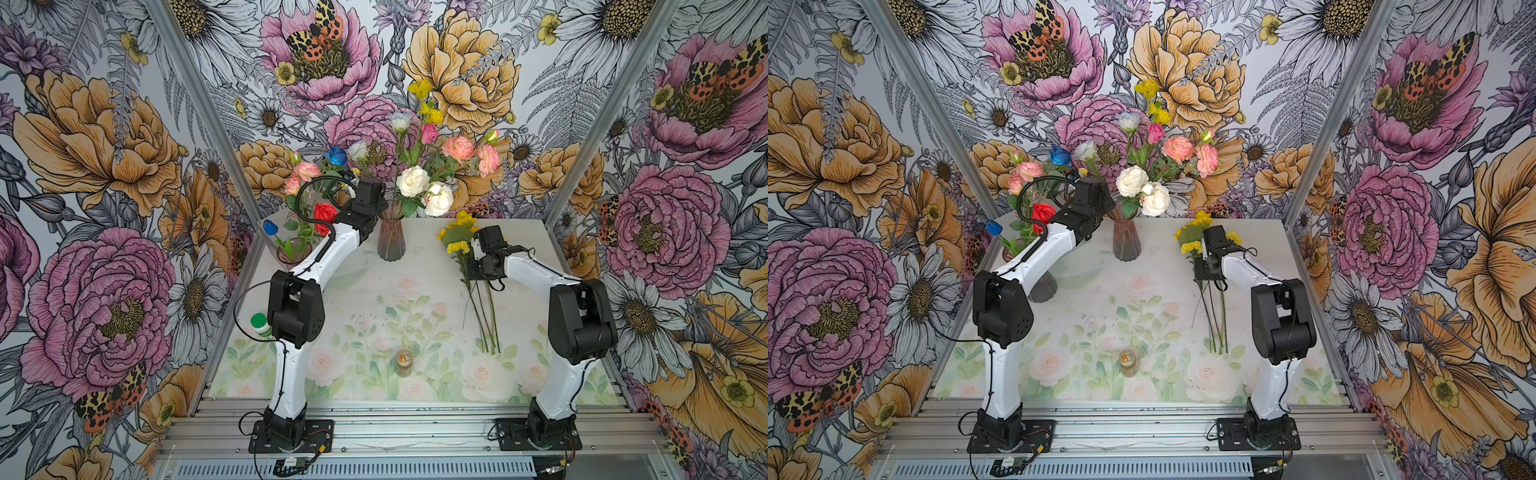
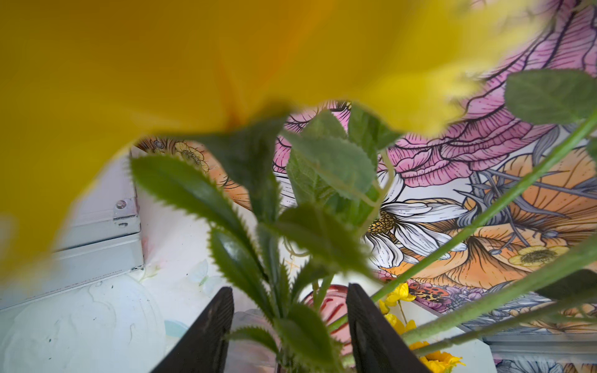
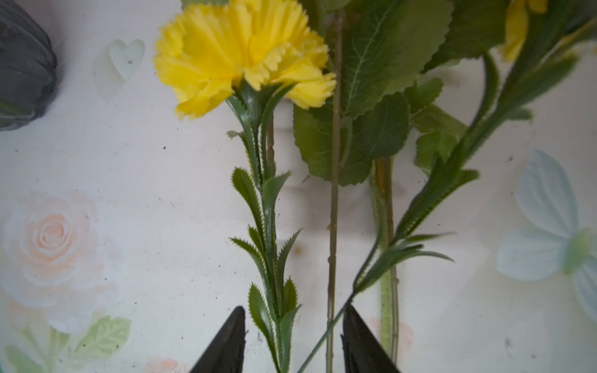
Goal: Pick out yellow flowers from the vase
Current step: Place the flower at the center of the board, then pick up the flower from the vase.
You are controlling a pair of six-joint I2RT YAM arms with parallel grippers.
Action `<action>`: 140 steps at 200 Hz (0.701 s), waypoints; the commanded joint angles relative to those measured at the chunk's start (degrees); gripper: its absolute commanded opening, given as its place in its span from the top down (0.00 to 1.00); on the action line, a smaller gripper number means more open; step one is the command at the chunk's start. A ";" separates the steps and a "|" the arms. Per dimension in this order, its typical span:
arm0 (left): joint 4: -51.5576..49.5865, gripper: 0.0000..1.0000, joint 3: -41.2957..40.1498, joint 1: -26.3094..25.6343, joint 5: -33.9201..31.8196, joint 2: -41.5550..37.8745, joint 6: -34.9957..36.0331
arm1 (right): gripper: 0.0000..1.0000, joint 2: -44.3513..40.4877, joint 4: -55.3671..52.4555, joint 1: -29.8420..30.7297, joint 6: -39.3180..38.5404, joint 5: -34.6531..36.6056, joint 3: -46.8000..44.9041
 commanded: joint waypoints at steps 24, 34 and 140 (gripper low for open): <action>0.25 0.52 -1.01 0.68 -1.37 -1.30 2.21 | 0.38 -1.41 -0.18 -0.03 -0.06 1.62 0.75; 0.25 0.52 -0.81 0.68 -1.67 -1.22 2.68 | 0.37 -1.47 -0.18 -0.01 -0.06 1.46 0.64; 0.20 0.83 1.77 0.59 -2.13 0.48 5.34 | 0.35 -2.50 -0.09 -0.02 -0.01 0.76 0.52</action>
